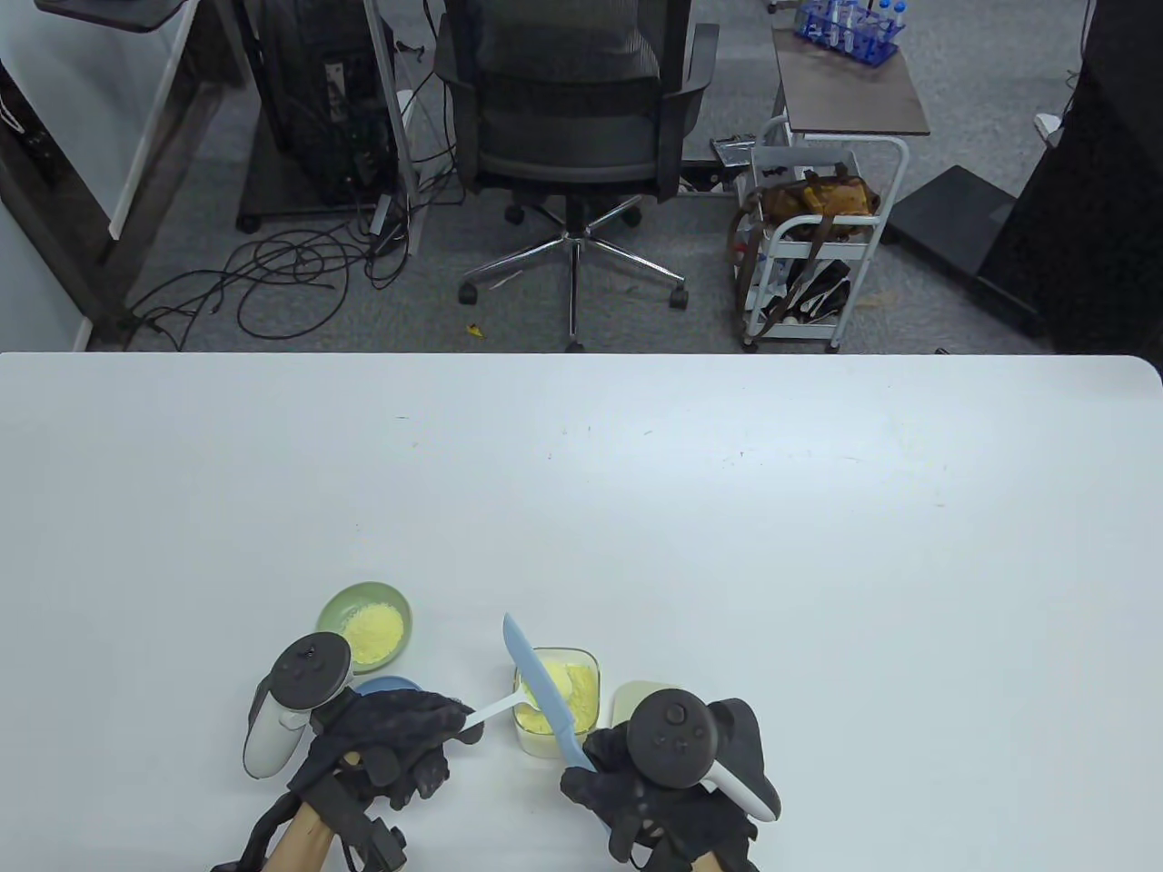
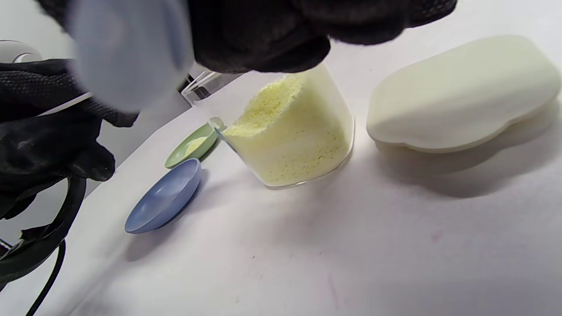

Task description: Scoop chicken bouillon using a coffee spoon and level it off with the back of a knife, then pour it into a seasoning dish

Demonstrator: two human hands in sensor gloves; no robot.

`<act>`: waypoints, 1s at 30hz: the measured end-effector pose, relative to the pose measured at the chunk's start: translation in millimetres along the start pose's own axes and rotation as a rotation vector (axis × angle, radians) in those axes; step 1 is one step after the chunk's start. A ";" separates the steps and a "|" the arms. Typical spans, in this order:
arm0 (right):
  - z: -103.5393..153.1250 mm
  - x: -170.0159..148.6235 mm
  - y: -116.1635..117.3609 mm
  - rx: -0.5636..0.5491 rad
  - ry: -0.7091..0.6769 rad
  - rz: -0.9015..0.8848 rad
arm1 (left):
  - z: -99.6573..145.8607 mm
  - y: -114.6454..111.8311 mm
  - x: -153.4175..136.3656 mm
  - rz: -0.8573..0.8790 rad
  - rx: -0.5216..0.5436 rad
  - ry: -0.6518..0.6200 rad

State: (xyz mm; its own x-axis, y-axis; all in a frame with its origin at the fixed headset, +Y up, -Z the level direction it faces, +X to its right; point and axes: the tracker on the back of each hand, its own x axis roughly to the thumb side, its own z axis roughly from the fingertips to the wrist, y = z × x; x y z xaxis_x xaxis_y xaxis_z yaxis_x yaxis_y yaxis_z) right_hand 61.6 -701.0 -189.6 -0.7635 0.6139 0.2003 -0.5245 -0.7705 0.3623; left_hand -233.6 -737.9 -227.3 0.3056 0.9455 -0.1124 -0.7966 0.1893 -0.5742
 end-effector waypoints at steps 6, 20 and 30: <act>6.2 -9.4 -6.0 -0.029 0.036 0.021 | 0.8 -0.3 -0.2 0.009 -0.007 0.003; 14.3 -58.6 -36.7 -0.220 0.217 -0.079 | 2.2 2.0 -0.7 0.017 0.003 0.006; 8.5 -145.3 -35.1 -0.313 0.608 0.056 | 2.0 5.6 -2.9 0.027 0.021 0.015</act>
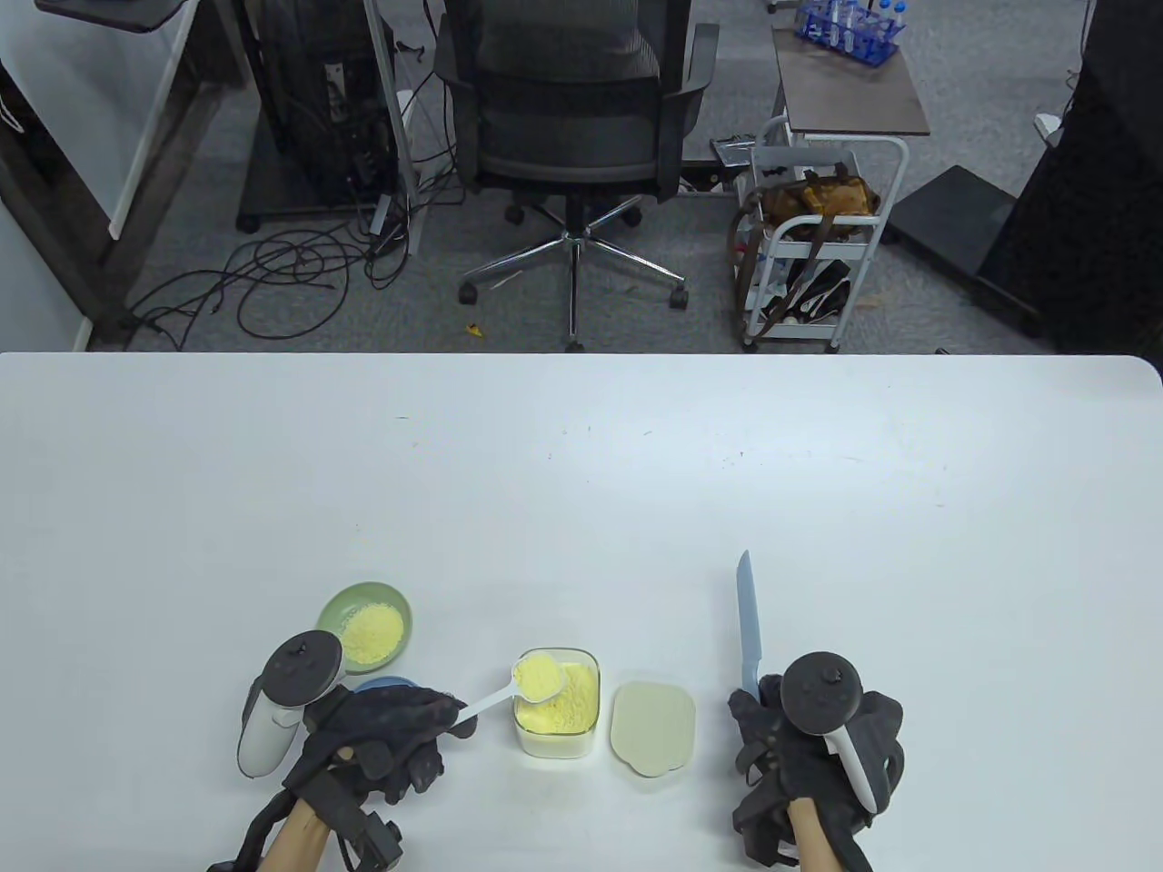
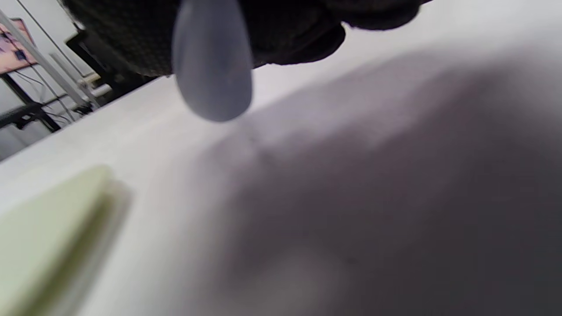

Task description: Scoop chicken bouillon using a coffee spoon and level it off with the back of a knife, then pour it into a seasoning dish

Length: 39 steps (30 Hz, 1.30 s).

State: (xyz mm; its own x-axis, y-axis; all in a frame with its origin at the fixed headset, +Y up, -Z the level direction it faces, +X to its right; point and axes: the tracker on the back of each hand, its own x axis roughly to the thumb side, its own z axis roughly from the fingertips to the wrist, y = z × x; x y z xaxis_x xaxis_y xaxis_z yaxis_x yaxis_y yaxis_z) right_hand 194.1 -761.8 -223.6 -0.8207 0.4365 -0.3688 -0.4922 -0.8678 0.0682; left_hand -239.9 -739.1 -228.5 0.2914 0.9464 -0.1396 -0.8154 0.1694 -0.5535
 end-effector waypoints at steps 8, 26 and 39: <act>-4.2 -6.4 8.9 0.015 0.054 0.071 | -0.6 -1.1 -0.1 -0.008 -0.002 -0.001; 25.4 -24.4 -13.8 -0.298 -0.010 0.003 | -1.3 -2.1 -0.5 0.004 -0.007 -0.006; 24.6 -13.5 -0.5 -0.173 -0.107 0.065 | 19.5 26.6 -4.2 0.045 0.153 -0.056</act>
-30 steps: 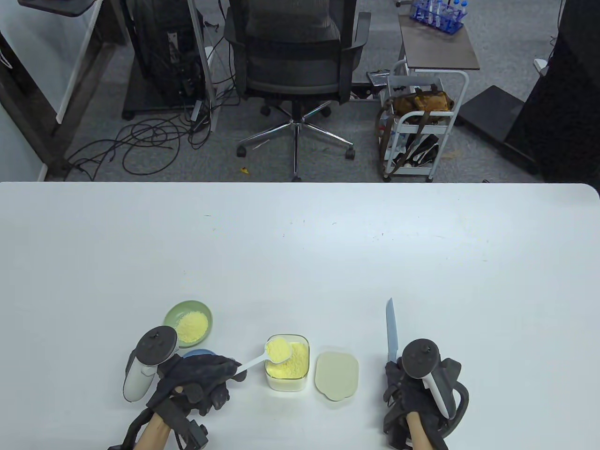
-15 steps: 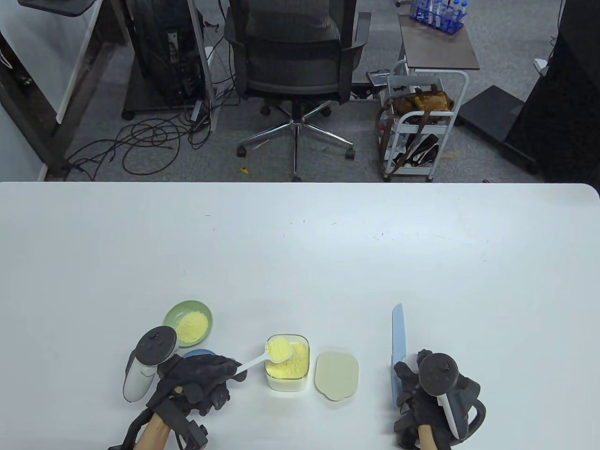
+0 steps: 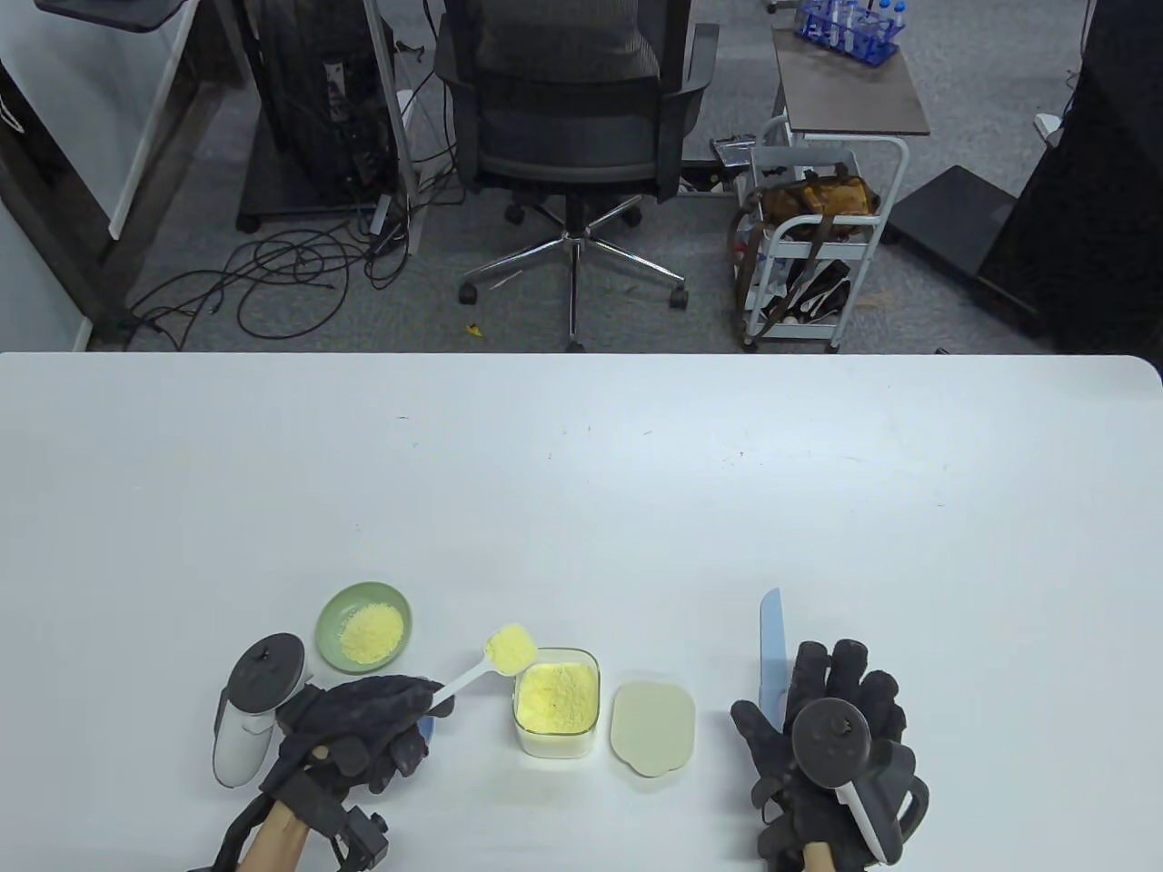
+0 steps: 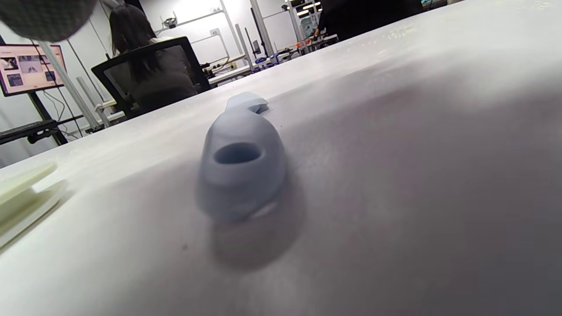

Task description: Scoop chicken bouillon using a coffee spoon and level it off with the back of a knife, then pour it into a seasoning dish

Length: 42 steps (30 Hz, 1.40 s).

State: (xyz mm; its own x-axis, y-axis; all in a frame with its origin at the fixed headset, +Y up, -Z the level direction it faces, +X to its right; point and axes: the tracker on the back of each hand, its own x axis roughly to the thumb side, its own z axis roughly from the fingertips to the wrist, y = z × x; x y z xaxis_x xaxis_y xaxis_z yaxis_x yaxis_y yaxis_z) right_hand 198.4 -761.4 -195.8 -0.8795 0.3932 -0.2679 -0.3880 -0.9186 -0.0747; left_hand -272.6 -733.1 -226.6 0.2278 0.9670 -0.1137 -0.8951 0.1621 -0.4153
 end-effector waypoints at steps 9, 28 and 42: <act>-5.8 6.3 6.1 0.033 -0.015 -0.012 | 42.2 47.4 -10.0 -0.129 0.163 0.070; -7.8 14.4 6.1 0.031 -0.027 -0.022 | 73.8 70.0 -36.6 -0.345 0.238 0.208; -5.6 10.9 2.7 0.023 -0.024 -0.039 | 72.2 64.1 -25.1 -0.355 0.271 0.141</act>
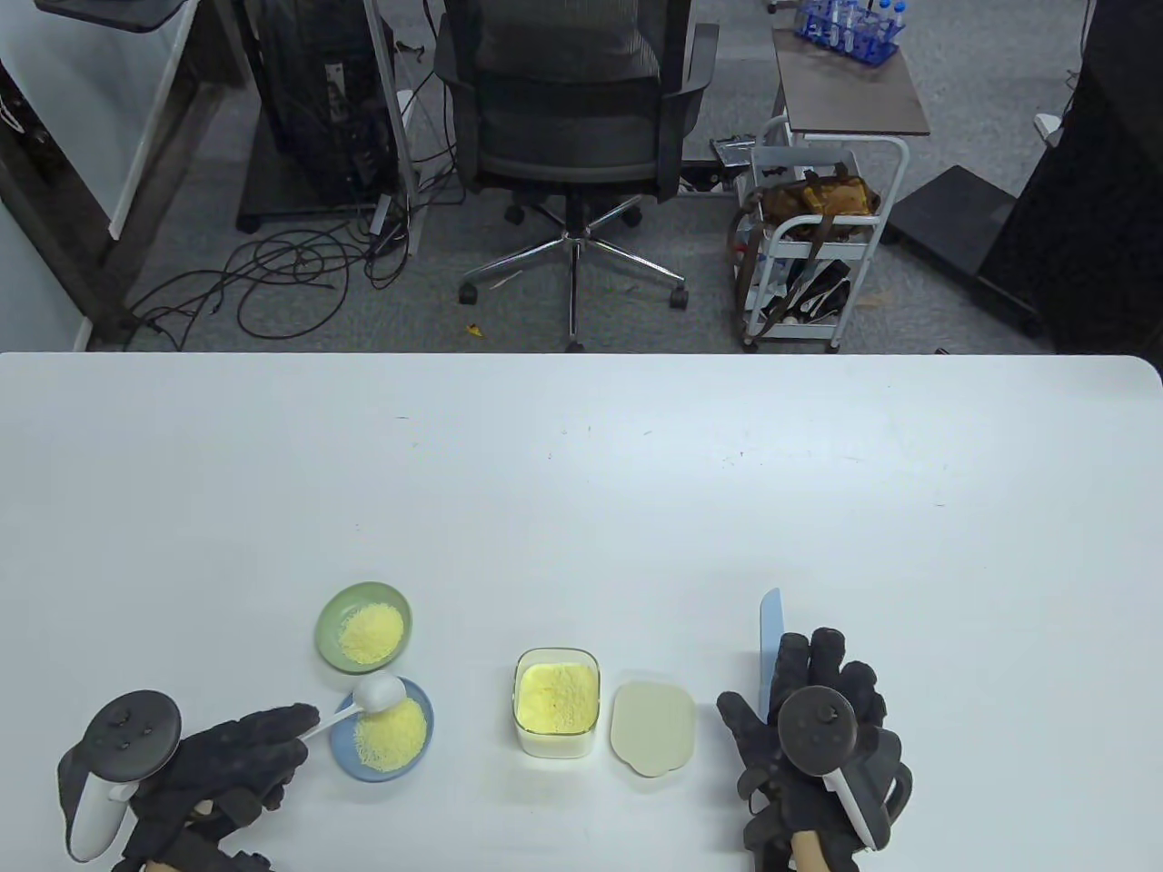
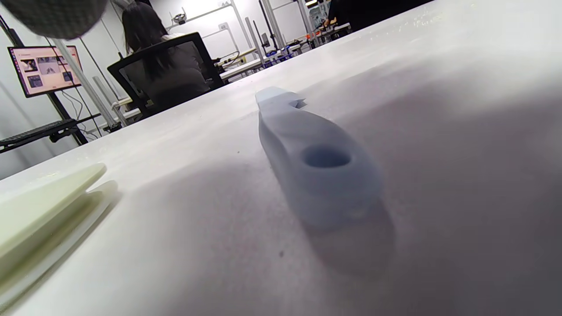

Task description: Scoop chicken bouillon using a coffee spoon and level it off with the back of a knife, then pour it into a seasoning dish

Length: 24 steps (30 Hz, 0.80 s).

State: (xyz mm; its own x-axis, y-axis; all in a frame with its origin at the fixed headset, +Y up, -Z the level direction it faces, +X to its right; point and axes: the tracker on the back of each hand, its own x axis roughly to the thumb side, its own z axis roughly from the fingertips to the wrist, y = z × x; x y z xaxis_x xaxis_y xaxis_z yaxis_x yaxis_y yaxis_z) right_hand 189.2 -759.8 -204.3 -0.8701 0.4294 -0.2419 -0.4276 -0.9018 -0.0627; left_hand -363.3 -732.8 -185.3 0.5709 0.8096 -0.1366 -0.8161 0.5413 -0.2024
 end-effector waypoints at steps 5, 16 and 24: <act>0.8 -1.0 -0.9 0.001 -0.003 -0.003 | -7.2 -11.8 13.5 0.097 -0.010 -0.044; 4.3 4.0 -2.6 0.004 -0.036 0.007 | -34.3 -45.3 25.5 0.352 -0.156 -0.057; 14.9 64.7 -3.7 0.073 -0.335 -0.121 | -38.7 -47.7 24.0 0.371 -0.170 -0.069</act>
State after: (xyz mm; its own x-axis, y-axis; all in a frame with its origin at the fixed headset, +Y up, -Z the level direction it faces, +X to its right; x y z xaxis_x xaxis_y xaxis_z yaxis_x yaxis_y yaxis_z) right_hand 130.9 -728.0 -205.3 -0.8391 0.5356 0.0949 -0.5380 -0.8429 0.0008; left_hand -307.2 -748.0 -216.4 0.2283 0.9593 -0.1663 -0.9357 0.1690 -0.3097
